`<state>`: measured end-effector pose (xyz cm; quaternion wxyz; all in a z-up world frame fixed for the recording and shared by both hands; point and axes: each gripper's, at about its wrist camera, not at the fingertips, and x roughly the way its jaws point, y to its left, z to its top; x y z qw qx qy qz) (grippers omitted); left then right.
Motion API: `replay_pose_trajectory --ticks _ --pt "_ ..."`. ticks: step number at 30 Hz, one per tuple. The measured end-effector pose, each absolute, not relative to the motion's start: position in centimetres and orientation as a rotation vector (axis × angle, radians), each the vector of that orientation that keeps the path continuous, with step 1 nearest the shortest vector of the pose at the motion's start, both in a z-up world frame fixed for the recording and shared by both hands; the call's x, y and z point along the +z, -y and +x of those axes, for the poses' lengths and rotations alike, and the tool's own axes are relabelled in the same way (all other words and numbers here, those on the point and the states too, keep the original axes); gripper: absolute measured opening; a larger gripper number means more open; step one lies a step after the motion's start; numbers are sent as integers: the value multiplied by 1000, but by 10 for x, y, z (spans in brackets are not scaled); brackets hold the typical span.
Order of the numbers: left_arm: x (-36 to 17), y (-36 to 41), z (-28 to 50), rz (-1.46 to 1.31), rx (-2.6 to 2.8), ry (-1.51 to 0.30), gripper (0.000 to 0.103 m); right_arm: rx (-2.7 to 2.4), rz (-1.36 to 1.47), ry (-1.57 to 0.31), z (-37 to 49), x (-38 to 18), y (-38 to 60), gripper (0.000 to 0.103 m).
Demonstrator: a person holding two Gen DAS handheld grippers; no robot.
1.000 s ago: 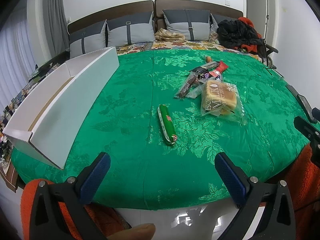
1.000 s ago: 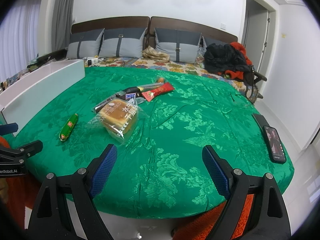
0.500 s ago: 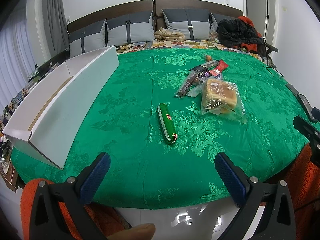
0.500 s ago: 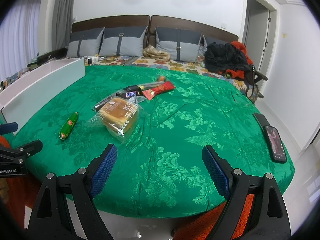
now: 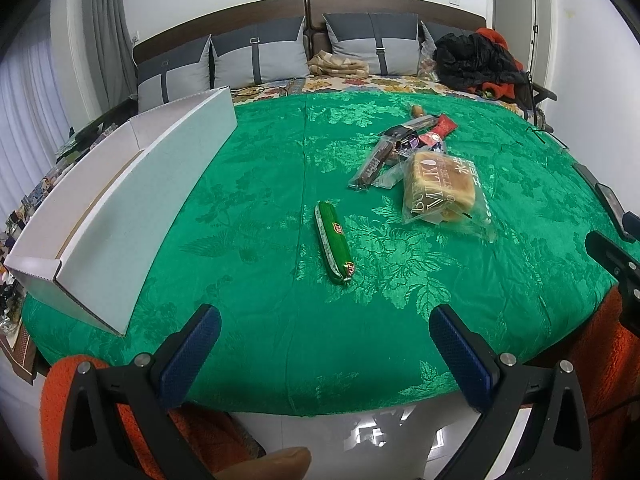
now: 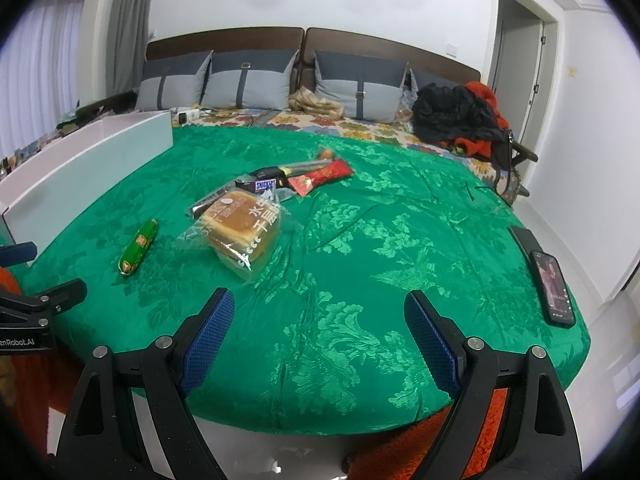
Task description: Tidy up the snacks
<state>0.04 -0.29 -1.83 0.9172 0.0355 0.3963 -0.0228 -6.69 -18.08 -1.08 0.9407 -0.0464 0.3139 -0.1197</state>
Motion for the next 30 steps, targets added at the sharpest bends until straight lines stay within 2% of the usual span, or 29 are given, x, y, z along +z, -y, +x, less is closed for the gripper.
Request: replay_pose_trajectory --ticks 30 --pt "-29 -3 8 66 -27 -874 103 -232 -80 -681 -61 -10 187 89"
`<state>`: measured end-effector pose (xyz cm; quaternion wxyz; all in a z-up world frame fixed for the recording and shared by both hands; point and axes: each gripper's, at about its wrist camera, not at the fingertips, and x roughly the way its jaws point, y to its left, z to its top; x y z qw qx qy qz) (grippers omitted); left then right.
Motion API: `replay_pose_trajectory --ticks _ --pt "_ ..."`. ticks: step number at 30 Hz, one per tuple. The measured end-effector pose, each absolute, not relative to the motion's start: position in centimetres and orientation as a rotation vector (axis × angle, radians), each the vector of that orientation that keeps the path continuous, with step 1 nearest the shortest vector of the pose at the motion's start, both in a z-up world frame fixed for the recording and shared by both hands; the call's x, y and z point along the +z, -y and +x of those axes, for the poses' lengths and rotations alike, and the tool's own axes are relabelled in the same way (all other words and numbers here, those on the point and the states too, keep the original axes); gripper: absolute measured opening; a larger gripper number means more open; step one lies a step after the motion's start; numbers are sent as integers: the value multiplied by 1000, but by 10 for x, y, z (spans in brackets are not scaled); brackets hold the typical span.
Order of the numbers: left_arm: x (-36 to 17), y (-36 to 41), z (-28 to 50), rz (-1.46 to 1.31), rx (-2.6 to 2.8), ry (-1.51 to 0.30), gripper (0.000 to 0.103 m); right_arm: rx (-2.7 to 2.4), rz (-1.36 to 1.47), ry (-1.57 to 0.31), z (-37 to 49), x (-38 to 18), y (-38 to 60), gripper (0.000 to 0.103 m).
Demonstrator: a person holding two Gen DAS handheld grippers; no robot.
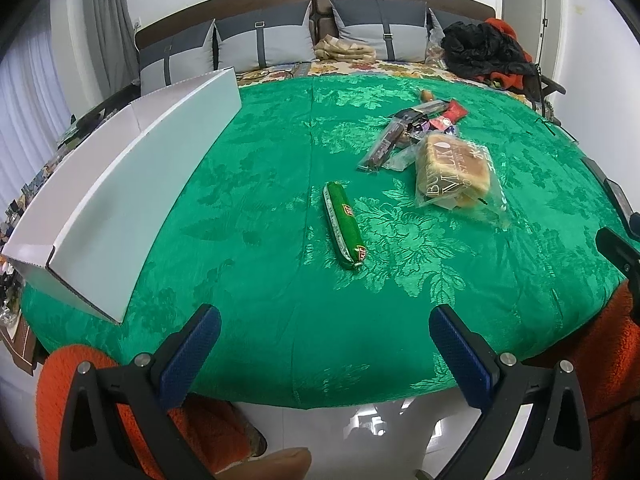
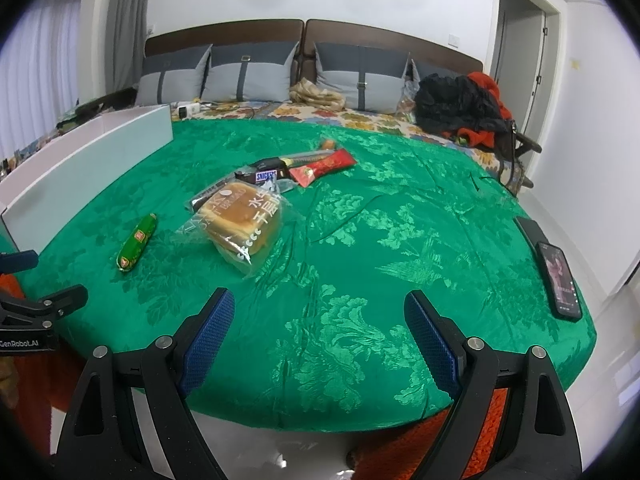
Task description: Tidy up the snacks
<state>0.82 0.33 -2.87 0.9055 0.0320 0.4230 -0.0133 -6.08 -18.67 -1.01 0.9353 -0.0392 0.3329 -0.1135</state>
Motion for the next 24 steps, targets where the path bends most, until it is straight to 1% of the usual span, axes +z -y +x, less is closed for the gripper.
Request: replay_pose_trajectory --ticks 12,14,19,21,24 --pt "-30 -6 11 85 -7 -888 103 -222 -92 -689 -60 -12 184 89" --pt "-19 -12 13 87 2 -887 103 -224 -90 -688 -60 -12 184 89" --pt "31 -48 4 110 -77 -870 103 -224 -67 -690 -60 -12 187 89" --pt "40 -58 4 155 -110 -892 103 -220 -50 -693 -60 -12 190 89" --pt "34 -68 13 135 -160 -980 103 -215 -14 -707 -56 -14 196 89"
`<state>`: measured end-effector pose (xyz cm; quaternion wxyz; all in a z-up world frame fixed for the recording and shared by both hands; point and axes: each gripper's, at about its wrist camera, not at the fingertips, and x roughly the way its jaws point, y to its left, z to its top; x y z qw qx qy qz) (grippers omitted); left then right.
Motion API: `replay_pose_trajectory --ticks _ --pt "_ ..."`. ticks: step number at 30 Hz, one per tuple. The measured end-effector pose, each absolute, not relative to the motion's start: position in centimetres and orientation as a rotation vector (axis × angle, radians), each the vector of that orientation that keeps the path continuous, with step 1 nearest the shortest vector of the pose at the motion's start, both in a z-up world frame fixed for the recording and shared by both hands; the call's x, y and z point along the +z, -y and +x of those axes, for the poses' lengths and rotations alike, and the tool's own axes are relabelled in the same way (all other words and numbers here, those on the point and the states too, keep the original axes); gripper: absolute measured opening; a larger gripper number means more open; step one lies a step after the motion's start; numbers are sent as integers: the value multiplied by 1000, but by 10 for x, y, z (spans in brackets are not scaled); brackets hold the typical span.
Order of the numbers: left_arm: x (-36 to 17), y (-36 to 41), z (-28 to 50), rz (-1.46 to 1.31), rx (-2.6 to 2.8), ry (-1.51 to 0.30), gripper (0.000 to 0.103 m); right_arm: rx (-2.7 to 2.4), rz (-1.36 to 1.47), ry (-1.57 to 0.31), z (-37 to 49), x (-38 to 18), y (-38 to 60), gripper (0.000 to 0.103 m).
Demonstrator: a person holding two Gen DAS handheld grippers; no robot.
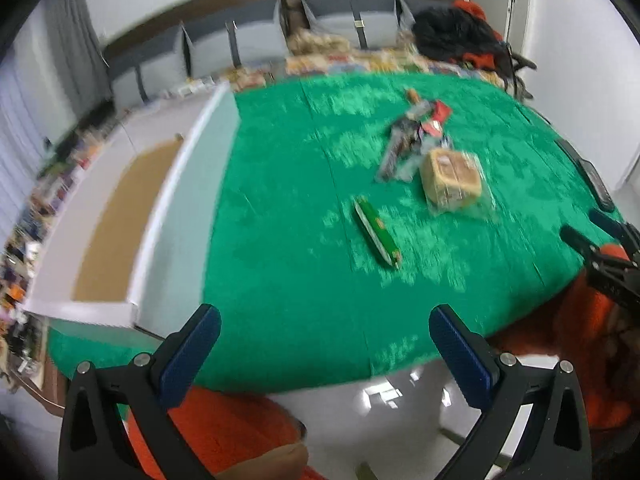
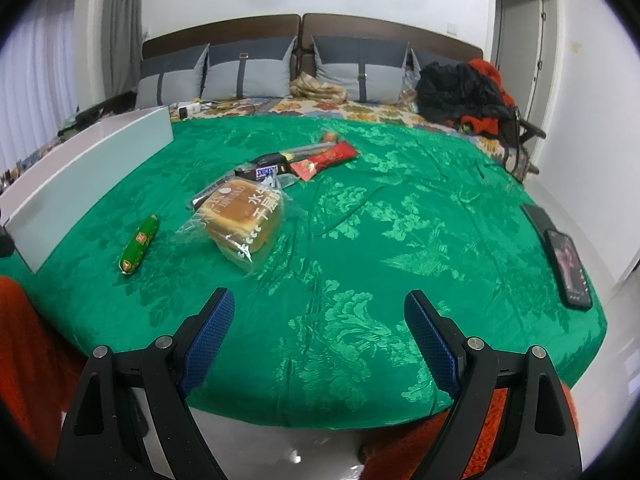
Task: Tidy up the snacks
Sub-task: 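Grasp the green sausage with the left tool while the right tool grasps the bagged milk bread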
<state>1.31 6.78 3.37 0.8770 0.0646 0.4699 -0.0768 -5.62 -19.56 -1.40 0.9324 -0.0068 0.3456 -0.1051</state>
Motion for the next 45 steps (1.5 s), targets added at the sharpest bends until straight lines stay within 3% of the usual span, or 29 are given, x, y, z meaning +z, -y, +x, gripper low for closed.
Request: replay_pose_trajectory --ticks 11,20,40,45 --pt "-39 -23 97 -173 -135 -1138 103 -187 -24 -747 -53 -22 193 89" --pt "-84 -22 142 -75 49 -1227 103 -177 25 -765 -51 -24 202 89" --pt "-82 -32 137 6 -22 -1126 103 -185 98 -788 -47 -29 214 89" --pt "-82 -36 145 62 -105 -1207 103 -186 100 -788 -47 -29 214 89"
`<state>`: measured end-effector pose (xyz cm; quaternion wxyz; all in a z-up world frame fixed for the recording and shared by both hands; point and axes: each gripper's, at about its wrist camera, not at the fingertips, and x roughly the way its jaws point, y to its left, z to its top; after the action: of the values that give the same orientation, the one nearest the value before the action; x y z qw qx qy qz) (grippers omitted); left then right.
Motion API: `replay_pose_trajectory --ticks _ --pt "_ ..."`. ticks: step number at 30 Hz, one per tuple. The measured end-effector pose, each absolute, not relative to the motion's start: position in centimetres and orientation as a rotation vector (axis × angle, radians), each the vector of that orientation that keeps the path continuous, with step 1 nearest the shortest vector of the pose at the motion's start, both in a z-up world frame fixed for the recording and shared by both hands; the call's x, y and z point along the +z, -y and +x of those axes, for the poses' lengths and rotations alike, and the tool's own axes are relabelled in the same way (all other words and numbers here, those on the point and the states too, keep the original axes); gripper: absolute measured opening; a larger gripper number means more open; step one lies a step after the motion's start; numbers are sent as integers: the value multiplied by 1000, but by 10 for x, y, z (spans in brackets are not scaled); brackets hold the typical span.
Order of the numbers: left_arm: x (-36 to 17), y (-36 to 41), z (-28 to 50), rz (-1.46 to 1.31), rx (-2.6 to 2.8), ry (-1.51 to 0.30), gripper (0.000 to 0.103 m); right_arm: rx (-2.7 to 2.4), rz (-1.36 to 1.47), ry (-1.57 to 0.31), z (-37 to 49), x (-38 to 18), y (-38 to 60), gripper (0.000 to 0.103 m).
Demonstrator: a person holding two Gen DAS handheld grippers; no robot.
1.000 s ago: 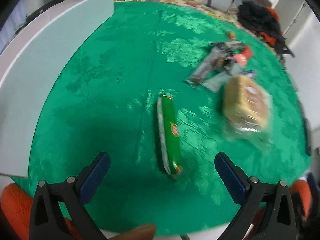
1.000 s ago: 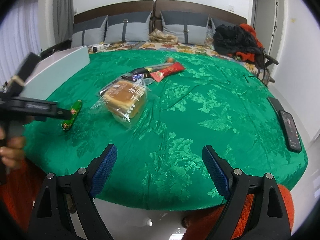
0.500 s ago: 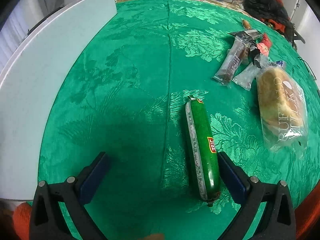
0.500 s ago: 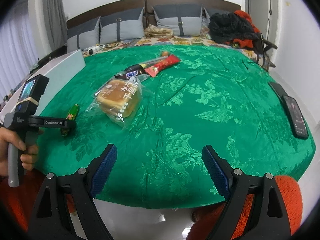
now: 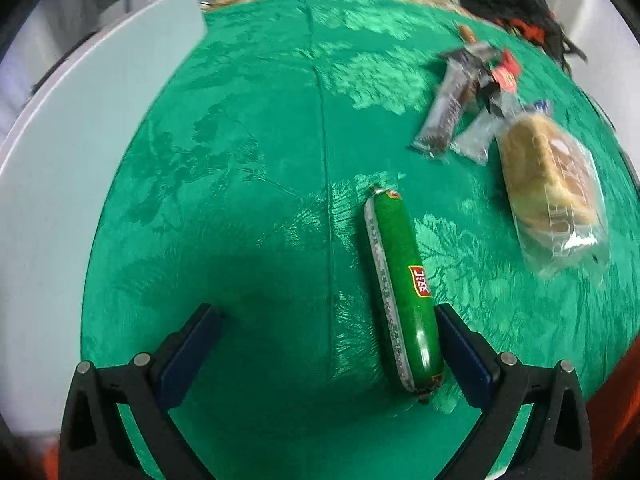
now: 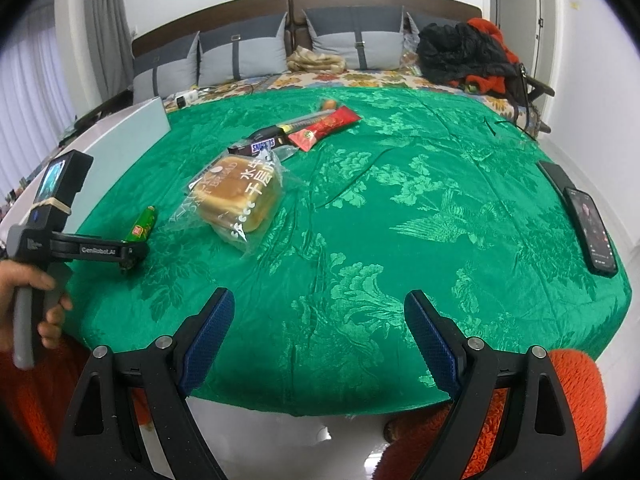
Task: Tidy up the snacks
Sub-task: 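Grasp the green sausage with the left tool while the right tool grasps the bagged milk bread, then carry sausage and bread into the white box and open both tools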
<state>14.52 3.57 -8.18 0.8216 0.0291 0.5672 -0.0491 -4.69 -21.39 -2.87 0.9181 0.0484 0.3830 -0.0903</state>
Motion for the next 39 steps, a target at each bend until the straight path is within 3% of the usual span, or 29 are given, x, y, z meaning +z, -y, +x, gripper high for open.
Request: replay_pose_trajectory --ticks 7,11,14,16,17,21,25,28,29,31,39 --pt "-80 -53 153 78 -118 -1229 102 -182 121 -795 -46 -33 217 89" --pt "-78 -55 149 86 -148 -1188 89 -99 186 -813 -30 -29 236 89" --pt "-72 -49 148 113 -197 -1153 60 40 71 -841 11 -15 241 89" --pt "-69 -44 150 121 -231 -1141 30 167 -79 -930 50 -10 228 89" --pt "-68 -41 152 122 -250 -1139 25 235 -155 -972 65 -10 219 89" --pt "-67 -39 154 118 -270 -1133 22 444 -558 -1118 120 -29 160 89" --pt "-66 -45 150 54 -280 -1126 22 454 -661 -1285 166 -67 140 93" --pt "-67 -54 145 11 -290 -1119 22 417 -487 -1378 191 -71 151 89" --pt "-68 -56 144 1 -294 -1115 22 382 -422 -1377 194 -66 158 81" --pt "-68 -61 139 -22 -301 -1105 22 344 -354 -1360 190 -57 169 75" --pt "-47 -78 129 -172 -357 -1046 22 268 106 -1239 158 -11 223 74"
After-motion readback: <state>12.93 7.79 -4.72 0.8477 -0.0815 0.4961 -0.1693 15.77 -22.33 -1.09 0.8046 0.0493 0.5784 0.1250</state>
